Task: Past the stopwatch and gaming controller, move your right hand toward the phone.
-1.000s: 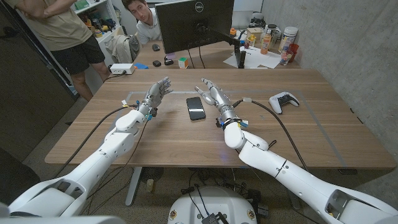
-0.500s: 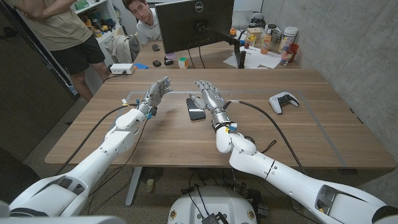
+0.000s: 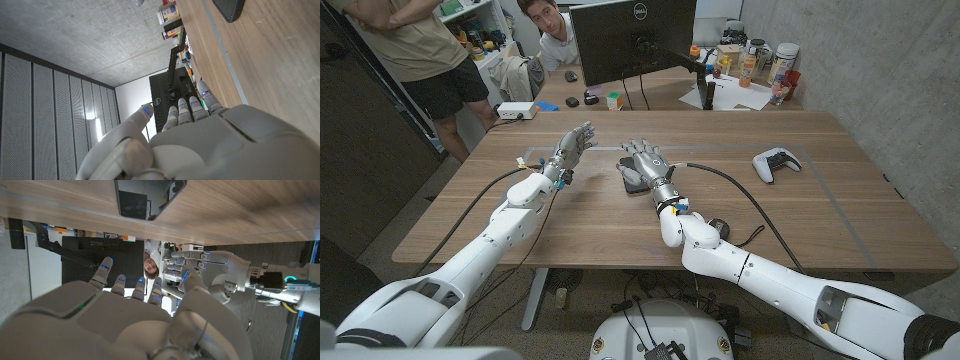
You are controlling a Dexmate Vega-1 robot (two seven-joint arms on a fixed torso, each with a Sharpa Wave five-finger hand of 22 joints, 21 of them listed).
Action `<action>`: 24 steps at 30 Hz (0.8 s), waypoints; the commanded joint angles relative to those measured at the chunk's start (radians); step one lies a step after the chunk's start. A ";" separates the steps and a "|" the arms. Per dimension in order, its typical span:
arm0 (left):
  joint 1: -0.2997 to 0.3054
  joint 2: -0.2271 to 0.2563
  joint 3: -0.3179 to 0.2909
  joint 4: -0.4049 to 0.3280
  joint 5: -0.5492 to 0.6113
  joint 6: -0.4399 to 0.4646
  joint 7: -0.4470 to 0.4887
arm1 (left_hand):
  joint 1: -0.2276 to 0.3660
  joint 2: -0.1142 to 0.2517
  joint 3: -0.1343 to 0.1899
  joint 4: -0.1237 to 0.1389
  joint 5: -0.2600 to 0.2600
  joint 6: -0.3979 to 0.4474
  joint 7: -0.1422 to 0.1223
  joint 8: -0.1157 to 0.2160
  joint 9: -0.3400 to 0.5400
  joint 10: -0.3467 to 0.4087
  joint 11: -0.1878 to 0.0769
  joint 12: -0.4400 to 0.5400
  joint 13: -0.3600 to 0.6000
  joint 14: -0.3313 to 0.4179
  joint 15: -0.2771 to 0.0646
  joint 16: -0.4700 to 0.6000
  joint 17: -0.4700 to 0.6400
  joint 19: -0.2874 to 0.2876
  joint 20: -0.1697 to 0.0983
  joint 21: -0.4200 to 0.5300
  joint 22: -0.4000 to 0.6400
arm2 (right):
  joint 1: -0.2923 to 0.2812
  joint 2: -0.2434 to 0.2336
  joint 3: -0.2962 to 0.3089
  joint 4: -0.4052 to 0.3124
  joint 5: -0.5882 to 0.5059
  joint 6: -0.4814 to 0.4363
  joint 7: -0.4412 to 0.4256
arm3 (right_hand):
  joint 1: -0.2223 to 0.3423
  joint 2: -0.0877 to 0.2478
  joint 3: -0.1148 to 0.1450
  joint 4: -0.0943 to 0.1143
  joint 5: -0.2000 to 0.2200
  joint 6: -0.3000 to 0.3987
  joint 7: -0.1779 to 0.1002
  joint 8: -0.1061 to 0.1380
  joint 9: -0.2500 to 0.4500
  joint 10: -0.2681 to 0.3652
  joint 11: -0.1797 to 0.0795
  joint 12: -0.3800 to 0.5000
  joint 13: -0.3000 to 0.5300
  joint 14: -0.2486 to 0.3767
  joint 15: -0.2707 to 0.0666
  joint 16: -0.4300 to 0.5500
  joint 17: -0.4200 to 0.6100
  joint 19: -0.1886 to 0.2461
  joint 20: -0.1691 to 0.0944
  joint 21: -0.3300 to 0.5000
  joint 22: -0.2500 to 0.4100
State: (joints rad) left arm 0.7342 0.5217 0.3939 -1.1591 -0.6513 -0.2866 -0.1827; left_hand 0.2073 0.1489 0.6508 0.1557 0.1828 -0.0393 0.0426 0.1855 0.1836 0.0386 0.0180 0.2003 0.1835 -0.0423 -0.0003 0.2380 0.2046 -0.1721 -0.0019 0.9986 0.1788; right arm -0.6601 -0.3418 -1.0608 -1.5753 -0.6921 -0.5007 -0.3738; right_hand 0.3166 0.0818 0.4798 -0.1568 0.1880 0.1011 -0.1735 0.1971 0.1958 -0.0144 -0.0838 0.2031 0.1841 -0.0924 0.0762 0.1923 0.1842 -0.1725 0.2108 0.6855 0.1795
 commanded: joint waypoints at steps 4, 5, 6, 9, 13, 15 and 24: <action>-0.004 -0.002 0.003 -0.004 0.007 0.005 0.014 | 0.005 0.051 0.007 -0.002 0.007 -0.001 0.007 0.005 0.004 0.011 -0.002 0.005 0.005 -0.004 0.003 0.007 0.003 -0.012 0.010 0.007 0.004 | 0.064 0.038 -0.064 0.101 -0.026 -0.026 0.105 | -0.006 -0.017 -0.014 -0.002 -0.004 -0.035 -0.012 -0.012 0.004 -0.026 0.006 -0.007 0.002 -0.019 0.003 -0.002 0.001 -0.073 0.003 -0.013 0.002; -0.004 -0.002 0.003 -0.004 0.007 0.005 0.013 | 0.005 0.051 0.007 -0.002 0.007 -0.002 0.006 0.005 0.004 0.011 -0.002 0.005 0.005 -0.004 0.002 0.007 0.003 -0.012 0.009 0.007 0.004 | 0.068 0.041 -0.066 0.109 -0.024 -0.026 0.110 | -0.006 -0.020 -0.016 -0.003 -0.004 -0.034 -0.014 -0.010 0.004 -0.023 0.006 -0.005 0.002 -0.015 0.003 0.000 0.000 -0.072 0.003 -0.014 0.002; -0.003 -0.001 0.003 -0.007 0.007 0.006 0.014 | 0.005 0.051 0.007 -0.002 0.007 -0.001 0.007 0.005 0.004 0.011 -0.002 0.005 0.005 -0.004 0.002 0.007 0.003 -0.012 0.009 0.007 0.004 | 0.072 0.044 -0.069 0.118 -0.023 -0.028 0.114 | -0.006 -0.021 -0.017 -0.003 -0.004 -0.035 -0.014 -0.011 0.004 -0.023 0.006 -0.005 0.002 -0.015 0.004 0.001 0.000 -0.071 0.002 -0.014 0.002; -0.001 0.000 0.003 -0.014 0.009 0.005 0.016 | 0.005 0.051 0.007 -0.002 0.007 -0.001 0.007 0.005 0.004 0.011 -0.002 0.005 0.005 -0.004 0.002 0.007 0.003 -0.012 0.009 0.007 0.004 | 0.083 0.051 -0.075 0.139 -0.019 -0.030 0.123 | -0.006 -0.025 -0.019 -0.004 -0.005 -0.036 -0.015 -0.010 0.004 -0.024 0.007 -0.004 0.002 -0.010 0.006 0.003 0.000 -0.067 0.002 -0.015 0.003; 0.004 0.003 0.002 -0.025 0.010 0.002 0.017 | 0.005 0.051 0.007 -0.003 0.007 -0.001 0.007 0.005 0.004 0.011 -0.002 0.005 0.005 -0.004 0.001 0.007 0.003 -0.012 0.010 0.007 0.004 | 0.095 0.058 -0.078 0.160 -0.006 -0.033 0.137 | -0.007 -0.030 -0.023 -0.004 -0.006 -0.027 -0.022 -0.005 0.004 -0.022 0.007 -0.002 0.002 -0.007 0.005 0.005 0.000 -0.060 0.002 -0.016 0.003; 0.006 0.004 0.001 -0.029 0.009 0.000 0.019 | 0.005 0.051 0.007 -0.003 0.007 -0.001 0.007 0.005 0.004 0.011 -0.002 0.005 0.005 -0.005 0.001 0.007 0.003 -0.012 0.009 0.007 0.004 | 0.101 0.057 -0.083 0.165 -0.004 -0.036 0.145 | -0.008 -0.034 -0.026 -0.004 -0.007 -0.028 -0.020 -0.005 0.004 -0.019 0.011 -0.001 0.002 -0.007 0.007 0.005 0.000 -0.057 0.003 -0.017 0.003; 0.012 0.006 -0.002 -0.036 0.008 0.004 0.026 | 0.005 0.051 0.007 -0.003 0.007 -0.002 0.008 0.005 0.004 0.010 -0.002 0.004 0.005 -0.004 0.001 0.007 0.003 -0.012 0.009 0.008 0.004 | 0.108 0.050 -0.086 0.166 0.018 -0.019 0.147 | -0.013 -0.042 -0.034 -0.002 -0.010 -0.031 -0.005 -0.005 0.005 -0.018 0.015 0.001 0.002 -0.005 0.007 0.006 0.000 -0.049 0.003 -0.019 0.004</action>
State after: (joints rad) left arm 0.7384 0.5233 0.3961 -1.1826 -0.6431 -0.2855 -0.1646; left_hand 0.2073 0.1489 0.6508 0.1557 0.1828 -0.0393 0.0426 0.1855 0.1836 0.0386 0.0179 0.2003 0.1835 -0.0422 -0.0002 0.2380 0.2046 -0.1721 -0.0019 1.0025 0.1788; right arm -0.5708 -0.2925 -1.1354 -1.4312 -0.6978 -0.5304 -0.2445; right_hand 0.3050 0.0509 0.4523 -0.1597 0.1810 0.0729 -0.1876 0.1906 0.1980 -0.0343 -0.0731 0.1973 0.1840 -0.0998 0.0859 0.1924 0.1814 -0.1724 0.2107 0.6692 0.1794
